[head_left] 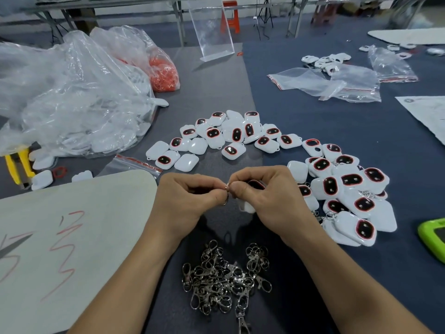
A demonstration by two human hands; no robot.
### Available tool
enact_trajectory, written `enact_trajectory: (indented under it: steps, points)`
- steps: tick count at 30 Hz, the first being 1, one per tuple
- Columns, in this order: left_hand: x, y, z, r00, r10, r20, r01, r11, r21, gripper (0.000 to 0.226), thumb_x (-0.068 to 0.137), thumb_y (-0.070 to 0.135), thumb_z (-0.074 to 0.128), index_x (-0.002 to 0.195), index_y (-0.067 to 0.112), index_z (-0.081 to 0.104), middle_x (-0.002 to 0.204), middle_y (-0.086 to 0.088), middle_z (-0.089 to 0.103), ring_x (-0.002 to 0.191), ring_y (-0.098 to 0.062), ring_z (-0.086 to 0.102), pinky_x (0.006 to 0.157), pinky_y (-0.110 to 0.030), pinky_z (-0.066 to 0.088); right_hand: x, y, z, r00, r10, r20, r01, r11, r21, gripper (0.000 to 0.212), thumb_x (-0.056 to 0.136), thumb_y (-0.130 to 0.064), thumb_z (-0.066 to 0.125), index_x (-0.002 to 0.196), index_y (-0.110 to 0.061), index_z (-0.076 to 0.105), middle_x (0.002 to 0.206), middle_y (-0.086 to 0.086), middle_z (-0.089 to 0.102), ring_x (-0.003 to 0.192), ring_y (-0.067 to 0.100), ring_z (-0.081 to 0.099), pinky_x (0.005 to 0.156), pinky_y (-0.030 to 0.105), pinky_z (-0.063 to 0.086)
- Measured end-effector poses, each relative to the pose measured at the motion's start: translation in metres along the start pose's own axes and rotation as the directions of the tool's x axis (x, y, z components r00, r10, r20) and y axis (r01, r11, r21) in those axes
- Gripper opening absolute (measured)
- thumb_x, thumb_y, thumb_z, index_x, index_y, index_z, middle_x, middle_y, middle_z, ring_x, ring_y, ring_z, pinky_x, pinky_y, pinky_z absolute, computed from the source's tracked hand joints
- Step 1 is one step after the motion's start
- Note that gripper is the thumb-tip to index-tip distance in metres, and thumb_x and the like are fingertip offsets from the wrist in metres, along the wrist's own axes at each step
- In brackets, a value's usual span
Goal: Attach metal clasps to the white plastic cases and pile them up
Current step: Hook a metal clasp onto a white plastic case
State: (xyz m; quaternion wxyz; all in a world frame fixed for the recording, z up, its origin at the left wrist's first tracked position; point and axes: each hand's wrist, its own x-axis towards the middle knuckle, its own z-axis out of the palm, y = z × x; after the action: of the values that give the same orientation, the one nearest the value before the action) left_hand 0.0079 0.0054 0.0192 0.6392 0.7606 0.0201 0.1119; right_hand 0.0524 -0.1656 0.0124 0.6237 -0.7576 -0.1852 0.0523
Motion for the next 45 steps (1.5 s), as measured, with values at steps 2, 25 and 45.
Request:
enact_trajectory:
  steps: [2,25,45]
  points:
    - [0.001,0.0,-0.001,0.998,-0.039,0.047,0.041,0.998,-0.055,0.019,0.063,0.006,0.08,0.072,0.022,0.082,0.069,-0.004,0.076,0.063,-0.01,0.069,0.064,-0.018,0.053,0.0,-0.001,-0.003,0.999,-0.028,0.033,0.028,0.999,-0.021,0.016,0.089,-0.01,0.076,0.079,-0.022,0.08,0.076,-0.002,0.075,0.08,0.023,0.069,0.079,0.036,0.057]
    - [-0.007,-0.006,0.001,0.937,0.277,0.214,-0.327,0.471,0.82,0.013,0.068,0.016,0.085,0.07,0.024,0.075,0.069,0.01,0.064,0.069,-0.019,0.056,0.068,-0.024,0.036,0.003,0.003,-0.004,0.948,0.296,-0.118,-0.295,0.955,0.022,0.032,0.084,-0.003,0.074,0.101,-0.03,0.069,0.098,0.0,0.074,0.086,0.022,0.07,0.086,0.043,0.06]
    - [0.002,-0.016,-0.005,0.978,0.071,0.196,-0.179,0.765,0.619,0.016,0.075,0.02,0.084,0.082,0.033,0.08,0.071,0.011,0.067,0.073,-0.008,0.062,0.063,-0.014,0.04,-0.002,0.0,-0.008,0.991,0.127,-0.031,-0.131,0.952,-0.278,0.02,0.084,-0.011,0.078,0.09,-0.03,0.078,0.076,-0.009,0.076,0.071,0.007,0.069,0.068,0.02,0.056]
